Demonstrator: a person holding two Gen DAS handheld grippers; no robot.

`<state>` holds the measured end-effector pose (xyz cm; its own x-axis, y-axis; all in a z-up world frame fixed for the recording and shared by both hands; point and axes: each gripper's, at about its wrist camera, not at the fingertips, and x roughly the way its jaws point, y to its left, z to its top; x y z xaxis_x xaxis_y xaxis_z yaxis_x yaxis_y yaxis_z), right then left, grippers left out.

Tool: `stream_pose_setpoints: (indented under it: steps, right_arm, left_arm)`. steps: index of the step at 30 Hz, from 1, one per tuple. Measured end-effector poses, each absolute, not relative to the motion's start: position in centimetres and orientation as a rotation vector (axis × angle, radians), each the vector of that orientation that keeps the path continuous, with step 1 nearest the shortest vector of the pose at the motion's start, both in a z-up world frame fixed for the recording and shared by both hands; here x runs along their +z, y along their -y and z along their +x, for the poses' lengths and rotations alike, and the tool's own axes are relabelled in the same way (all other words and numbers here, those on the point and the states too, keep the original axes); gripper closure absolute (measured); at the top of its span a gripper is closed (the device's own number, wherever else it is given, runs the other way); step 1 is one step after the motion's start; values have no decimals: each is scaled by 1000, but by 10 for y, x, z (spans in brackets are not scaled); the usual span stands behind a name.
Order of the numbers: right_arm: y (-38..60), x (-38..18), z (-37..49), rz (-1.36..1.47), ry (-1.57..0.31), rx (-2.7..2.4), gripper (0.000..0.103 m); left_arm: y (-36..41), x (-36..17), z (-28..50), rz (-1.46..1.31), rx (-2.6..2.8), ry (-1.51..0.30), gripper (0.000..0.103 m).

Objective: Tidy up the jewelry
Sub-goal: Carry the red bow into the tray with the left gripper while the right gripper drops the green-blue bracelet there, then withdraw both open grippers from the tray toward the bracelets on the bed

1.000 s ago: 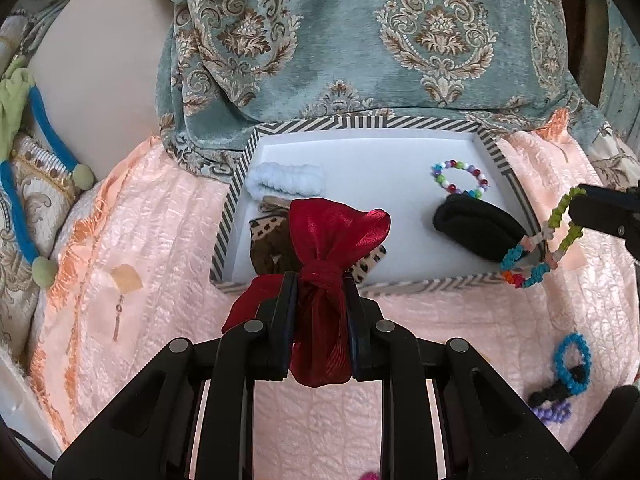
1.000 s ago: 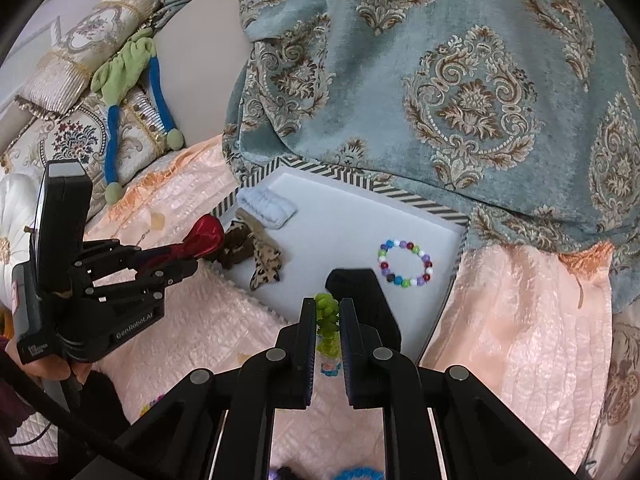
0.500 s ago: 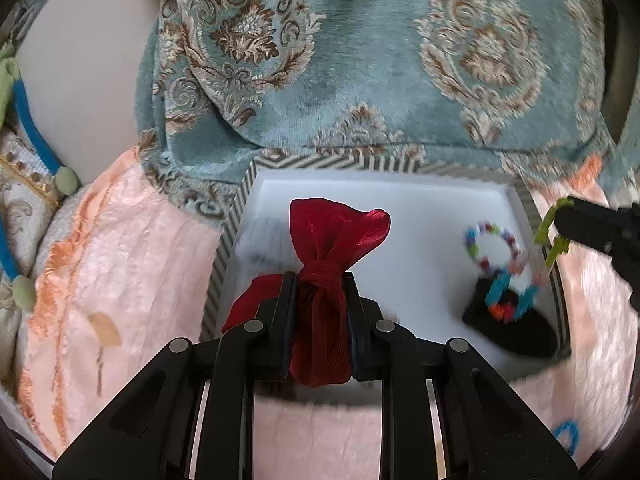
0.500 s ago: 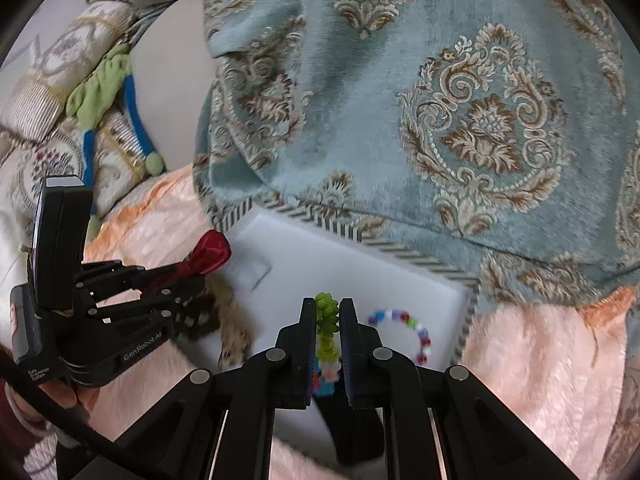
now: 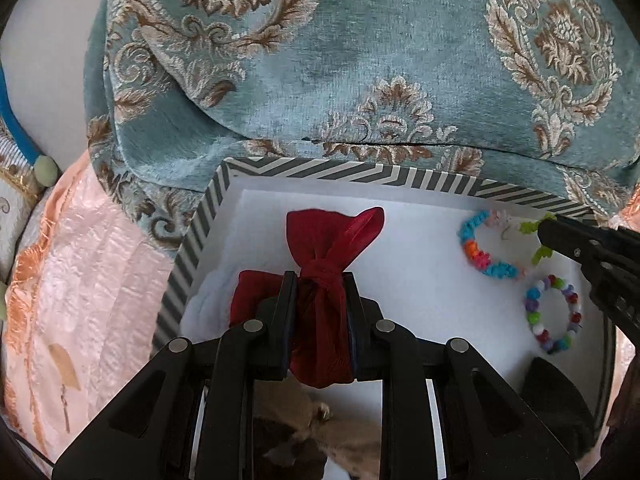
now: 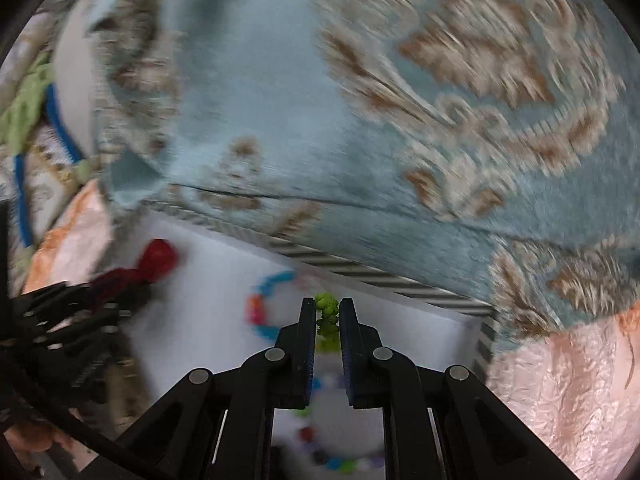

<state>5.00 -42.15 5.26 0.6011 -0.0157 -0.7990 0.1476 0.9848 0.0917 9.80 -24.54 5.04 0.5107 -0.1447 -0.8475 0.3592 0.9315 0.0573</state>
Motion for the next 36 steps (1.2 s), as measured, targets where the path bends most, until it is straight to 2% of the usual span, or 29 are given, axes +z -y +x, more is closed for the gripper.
stream_pose_setpoints:
  steps: [2, 3, 4, 6, 7, 8, 13, 16, 18, 19, 28, 36]
  right_arm:
    - [432, 45, 51, 173, -942, -134, 93]
    - [436, 42, 51, 182, -957, -150, 89]
    - [438, 39, 51, 189, -974, -157, 85]
    - [440, 39, 45, 206, -972, -152, 62]
    - [440, 42, 41, 207, -960, -149, 61]
    - [438, 46, 36, 202, -943, -141, 61]
    - [429, 72, 10, 212, -910, -89, 61]
    - [418, 94, -16, 199, -878, -67, 55]
    - [407, 103, -36, 181, -859, -62, 43]
    - [402, 108, -41, 174, -851, -60, 41]
    - [369, 131, -101, 178, -813, -15, 40]
    - [351, 128, -140, 173, -838, 1, 38]
  left_arm:
    - [250, 51, 100, 250, -306, -985, 77]
    - [253, 50, 102, 253, -311, -988, 69]
    - [256, 50, 103, 252, -317, -991, 58]
    - [258, 51, 105, 224, -332, -987, 42]
    - [257, 54, 105, 199, -340, -979, 36]
    - [257, 56, 104, 181, -341, -973, 35]
    - [250, 74, 89, 140, -348, -973, 33]
    - [239, 85, 73, 148, -341, -953, 33]
    - [230, 90, 62, 148, -332, -936, 33]
    - [224, 92, 57, 145, -328, -930, 33]
    - [187, 117, -3, 146, -320, -860, 33]
    - [169, 136, -58, 192, -296, -796, 33]
